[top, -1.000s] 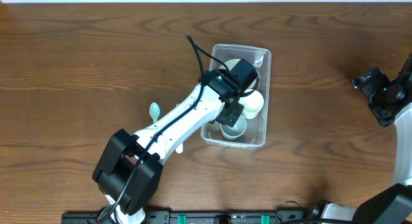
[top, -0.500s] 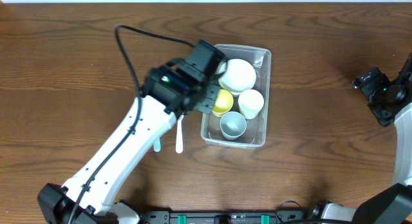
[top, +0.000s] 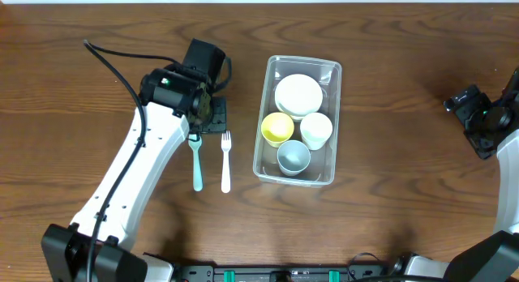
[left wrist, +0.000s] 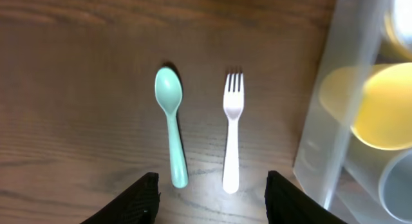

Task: Pack container
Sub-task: 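Move the left gripper to the white fork and grasp it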

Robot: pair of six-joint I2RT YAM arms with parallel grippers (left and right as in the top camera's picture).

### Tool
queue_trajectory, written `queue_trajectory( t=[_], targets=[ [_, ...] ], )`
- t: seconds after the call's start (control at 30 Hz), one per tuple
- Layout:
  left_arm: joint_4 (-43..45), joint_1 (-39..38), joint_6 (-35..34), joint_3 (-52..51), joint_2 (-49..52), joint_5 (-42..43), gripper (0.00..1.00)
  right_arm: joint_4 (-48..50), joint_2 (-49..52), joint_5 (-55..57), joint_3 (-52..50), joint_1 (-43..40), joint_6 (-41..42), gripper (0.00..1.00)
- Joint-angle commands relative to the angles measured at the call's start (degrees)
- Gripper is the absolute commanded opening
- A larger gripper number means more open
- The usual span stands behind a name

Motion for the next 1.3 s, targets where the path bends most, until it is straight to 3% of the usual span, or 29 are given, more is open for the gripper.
queue_trajectory(
  t=[0.0, 0.43, 1.27],
  targets=[
    [2.67, 0.37, -2.45, -5.49, 0.35, -0.87, 0.54, -0.04, 0.17, 0.57, 0.28, -0.46, 0.72, 0.99],
    [22.34, 0.37, -5.92, -22.91, 0.35, 3.45, 0.54, -0.04, 0.17, 0.55, 0.28, -0.46, 0.72, 0.99],
    [33.22, -2.01, -6.84, -31.17, 3.34, 6.05, 0.53, -0.04, 0.17, 0.55, 0.28, -0.46, 0.72, 0.99]
  ],
)
